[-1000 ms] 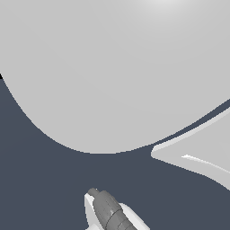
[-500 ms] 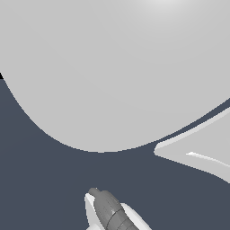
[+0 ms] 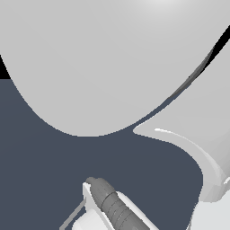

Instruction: Insert the peg into the horizontal hole in a box.

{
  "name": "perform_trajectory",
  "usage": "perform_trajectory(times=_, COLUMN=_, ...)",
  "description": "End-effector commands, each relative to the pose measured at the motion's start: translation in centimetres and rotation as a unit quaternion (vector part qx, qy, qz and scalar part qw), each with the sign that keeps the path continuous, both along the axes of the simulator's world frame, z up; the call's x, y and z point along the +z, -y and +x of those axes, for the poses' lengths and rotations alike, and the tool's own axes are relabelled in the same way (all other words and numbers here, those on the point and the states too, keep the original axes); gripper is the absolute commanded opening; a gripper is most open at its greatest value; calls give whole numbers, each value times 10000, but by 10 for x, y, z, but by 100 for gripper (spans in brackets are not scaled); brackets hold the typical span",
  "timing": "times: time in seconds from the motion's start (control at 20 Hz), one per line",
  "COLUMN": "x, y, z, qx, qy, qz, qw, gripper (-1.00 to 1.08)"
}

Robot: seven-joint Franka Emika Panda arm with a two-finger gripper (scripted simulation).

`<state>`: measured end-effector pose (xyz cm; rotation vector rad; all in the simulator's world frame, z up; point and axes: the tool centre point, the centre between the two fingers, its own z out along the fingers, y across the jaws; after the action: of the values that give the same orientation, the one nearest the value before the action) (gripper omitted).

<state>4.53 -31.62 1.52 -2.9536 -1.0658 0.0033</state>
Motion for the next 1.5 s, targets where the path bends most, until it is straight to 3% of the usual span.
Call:
perform_trajectory(times=0.0, x=2, y=-7, z=0, qx=51, qy=10, qz=-2, qw=10000, gripper=-100)
perform_trajectory(times=0.7, x=16, y=-83, z=-23, qx=632, qy=11, qz=0, qw=9980, gripper=-100)
perform_trajectory(times=1.45, x=38, y=-198, z=-77, qx=1561, qy=13, qz=0, qw=9877, gripper=-100)
